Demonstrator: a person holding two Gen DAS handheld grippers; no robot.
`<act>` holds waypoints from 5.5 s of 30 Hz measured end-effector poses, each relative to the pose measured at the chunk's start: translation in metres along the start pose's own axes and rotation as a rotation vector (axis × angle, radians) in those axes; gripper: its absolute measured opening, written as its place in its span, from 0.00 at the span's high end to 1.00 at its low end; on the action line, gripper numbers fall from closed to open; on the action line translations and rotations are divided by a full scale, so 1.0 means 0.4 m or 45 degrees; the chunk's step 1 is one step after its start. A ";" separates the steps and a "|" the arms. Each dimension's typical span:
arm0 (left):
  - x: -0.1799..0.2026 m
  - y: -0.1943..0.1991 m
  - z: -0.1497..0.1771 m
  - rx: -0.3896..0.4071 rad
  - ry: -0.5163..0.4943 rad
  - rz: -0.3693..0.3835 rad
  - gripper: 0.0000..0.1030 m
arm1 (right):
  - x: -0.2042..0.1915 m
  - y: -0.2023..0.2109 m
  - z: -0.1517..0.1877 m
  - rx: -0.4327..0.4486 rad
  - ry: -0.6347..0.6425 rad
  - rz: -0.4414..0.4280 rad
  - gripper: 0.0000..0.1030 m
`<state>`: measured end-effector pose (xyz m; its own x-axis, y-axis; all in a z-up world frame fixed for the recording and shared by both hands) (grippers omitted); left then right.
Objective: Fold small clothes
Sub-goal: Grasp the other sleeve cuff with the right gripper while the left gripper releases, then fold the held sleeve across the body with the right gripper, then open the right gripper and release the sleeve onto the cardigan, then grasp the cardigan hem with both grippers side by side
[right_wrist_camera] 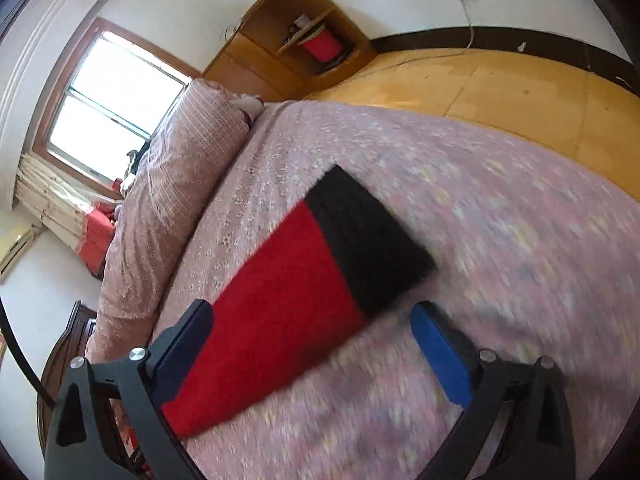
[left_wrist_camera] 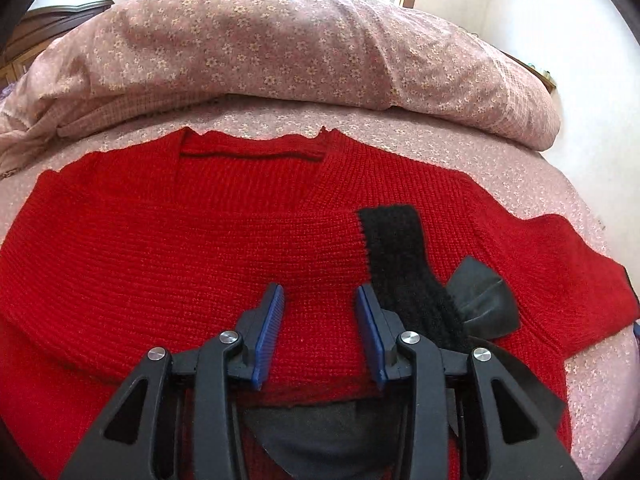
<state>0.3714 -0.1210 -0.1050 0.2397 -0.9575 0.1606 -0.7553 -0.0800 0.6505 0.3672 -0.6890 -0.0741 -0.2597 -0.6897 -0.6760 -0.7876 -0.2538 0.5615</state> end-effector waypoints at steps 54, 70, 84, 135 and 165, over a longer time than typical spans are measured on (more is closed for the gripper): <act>-0.876 0.246 -0.076 -0.087 0.401 -0.165 0.61 | -1.139 -0.219 1.073 -0.126 0.912 -0.377 0.89; -0.784 0.235 -0.081 -0.057 0.196 -0.122 0.61 | -1.125 -0.238 1.206 -0.445 0.859 -0.528 0.74; -0.561 0.188 -0.098 -0.111 0.079 0.188 0.60 | -0.929 -0.093 0.825 -0.224 0.691 -0.327 0.54; -0.694 0.427 0.117 -0.241 0.302 0.175 0.56 | -0.558 0.135 0.646 -0.127 0.463 -0.087 0.56; -0.613 0.507 0.385 -0.294 0.265 0.287 0.34 | -0.350 0.271 0.949 -0.571 0.298 -0.331 0.51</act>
<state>0.0654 0.0548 -0.1270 0.2200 -0.8653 0.4505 -0.6513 0.2135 0.7281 0.1061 -0.3624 -0.0997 0.0821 -0.6848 -0.7241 -0.4811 -0.6635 0.5730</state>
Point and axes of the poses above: each gripper's, at about its wrist camera, not at the fingertips, and y roughly against the way its jaws point, x to its right, z to its underside, the point moved 8 cm from there along -y, roughly the way its jaws point, and after that the axes turned 7 degrees about x, right-handed, at the moved point
